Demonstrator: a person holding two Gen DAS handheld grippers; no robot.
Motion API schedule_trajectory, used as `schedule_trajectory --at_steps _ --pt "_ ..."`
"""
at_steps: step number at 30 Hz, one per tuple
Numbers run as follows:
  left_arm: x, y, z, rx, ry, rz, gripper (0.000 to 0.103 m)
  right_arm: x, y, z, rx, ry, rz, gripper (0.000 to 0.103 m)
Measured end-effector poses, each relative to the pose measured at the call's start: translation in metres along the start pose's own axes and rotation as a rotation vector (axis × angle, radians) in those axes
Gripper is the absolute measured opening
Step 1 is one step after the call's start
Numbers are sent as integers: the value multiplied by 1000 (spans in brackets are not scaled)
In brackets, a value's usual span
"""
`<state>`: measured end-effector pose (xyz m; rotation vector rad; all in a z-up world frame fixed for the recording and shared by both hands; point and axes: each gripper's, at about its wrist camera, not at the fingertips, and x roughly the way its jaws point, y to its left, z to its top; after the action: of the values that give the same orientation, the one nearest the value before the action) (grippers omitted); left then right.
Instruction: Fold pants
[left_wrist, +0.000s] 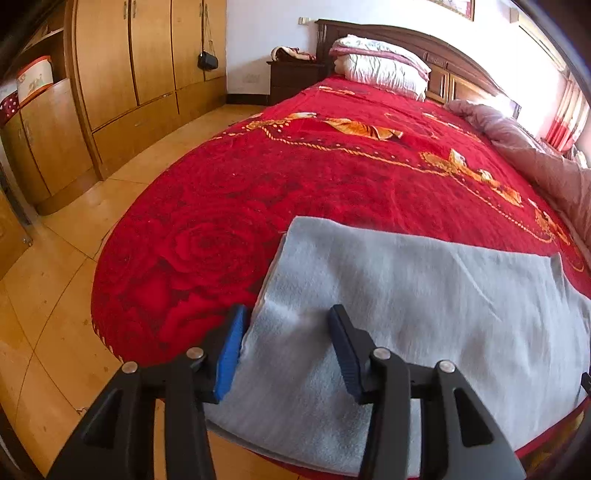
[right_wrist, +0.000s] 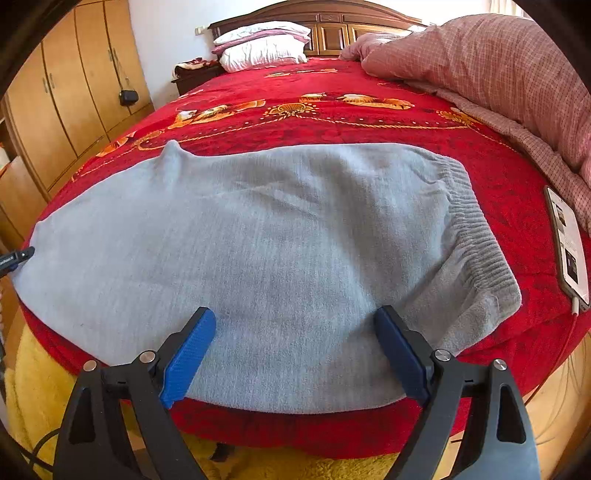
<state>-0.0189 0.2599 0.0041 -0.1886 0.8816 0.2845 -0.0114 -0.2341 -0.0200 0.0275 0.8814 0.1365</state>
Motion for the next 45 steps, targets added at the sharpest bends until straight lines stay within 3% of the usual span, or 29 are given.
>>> schedule_trajectory --at_steps 3,4,5,8,18,22,27,37,45 --pt "0 -7 2 21 23 12 32 0 -1 0 1 -2 2 90" --pt "-2 -11 3 28 33 1 15 0 0 0 -1 -1 -1 90" --pt "-1 -16 5 31 46 -9 11 0 1 0 -7 0 -7 90" --pt "-7 -27 7 52 46 2 10 0 2 3 -15 25 -17 90" --pt "-79 -47 32 -16 -32 -196 10 -13 -6 15 96 54 41 80" --pt "-97 -73 36 31 -44 -232 10 -27 -6 18 118 27 103 78" --pt "-110 -125 32 111 -52 -316 10 -36 2 19 77 7 76 78" --pt "-87 -227 4 235 14 -389 10 -39 -5 9 63 6 55 78" --pt "-52 -268 -12 274 82 -387 10 -29 -15 4 95 17 70 78"
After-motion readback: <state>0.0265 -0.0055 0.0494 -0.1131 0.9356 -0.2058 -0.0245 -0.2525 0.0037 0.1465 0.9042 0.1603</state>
